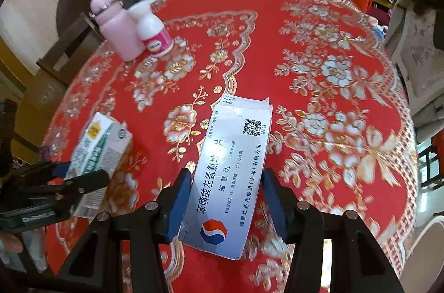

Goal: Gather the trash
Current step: 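Carry the milk carton and medicine box over the white bucket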

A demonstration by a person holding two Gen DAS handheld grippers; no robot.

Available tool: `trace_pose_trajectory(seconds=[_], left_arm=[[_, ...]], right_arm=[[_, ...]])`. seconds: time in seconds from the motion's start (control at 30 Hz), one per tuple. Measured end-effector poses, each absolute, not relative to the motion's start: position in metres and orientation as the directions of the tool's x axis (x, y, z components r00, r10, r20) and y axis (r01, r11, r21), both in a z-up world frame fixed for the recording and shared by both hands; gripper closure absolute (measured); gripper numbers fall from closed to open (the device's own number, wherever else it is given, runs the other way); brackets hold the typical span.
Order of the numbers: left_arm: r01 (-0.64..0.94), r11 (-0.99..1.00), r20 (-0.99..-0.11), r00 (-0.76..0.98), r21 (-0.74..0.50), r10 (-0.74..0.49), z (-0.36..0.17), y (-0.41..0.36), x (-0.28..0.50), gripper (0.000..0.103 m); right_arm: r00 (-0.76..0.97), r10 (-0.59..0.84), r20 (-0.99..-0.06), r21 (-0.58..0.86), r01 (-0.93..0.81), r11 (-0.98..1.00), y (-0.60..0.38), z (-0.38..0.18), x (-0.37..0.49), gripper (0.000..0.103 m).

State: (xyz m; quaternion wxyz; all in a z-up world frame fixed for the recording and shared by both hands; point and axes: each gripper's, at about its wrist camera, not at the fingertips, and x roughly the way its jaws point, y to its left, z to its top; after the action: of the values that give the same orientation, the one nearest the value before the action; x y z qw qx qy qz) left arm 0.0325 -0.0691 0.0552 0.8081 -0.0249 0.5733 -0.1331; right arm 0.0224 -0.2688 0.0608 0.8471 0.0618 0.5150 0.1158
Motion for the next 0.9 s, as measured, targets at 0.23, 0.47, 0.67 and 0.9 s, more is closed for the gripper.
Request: trace_pose_trajectory(seconds=[0.23, 0.47, 0.67, 0.9], left_arm=[[0.235, 0.952, -0.908, 0.324, -0.194, -0.265, 0.07, -0.106, 0.007, 0.048], [0.292, 0.935, -0.904, 0.313, -0.2, -0.291, 0.075, -0.155, -0.016, 0.048], [0.361, 0.91, -0.902, 0.292, -0.205, -0.319, 0.078, -0.206, -0.033, 0.048], [0.443, 0.868, -0.897, 0.255, -0.223, -0.361, 0.082, -0.266, -0.05, 0.048]], right_arm=[[0.473, 0.274, -0.837, 0.254, -0.107, 0.961, -0.295, 0.075, -0.012, 0.052], [0.5, 0.24, -0.832, 0.254, -0.041, 0.966, -0.339, 0.083, -0.049, 0.052], [0.521, 0.2, -0.829, 0.251, 0.027, 0.968, -0.383, 0.09, -0.078, 0.052], [0.53, 0.134, -0.838, 0.233, 0.125, 0.964, -0.438, 0.092, -0.112, 0.052]])
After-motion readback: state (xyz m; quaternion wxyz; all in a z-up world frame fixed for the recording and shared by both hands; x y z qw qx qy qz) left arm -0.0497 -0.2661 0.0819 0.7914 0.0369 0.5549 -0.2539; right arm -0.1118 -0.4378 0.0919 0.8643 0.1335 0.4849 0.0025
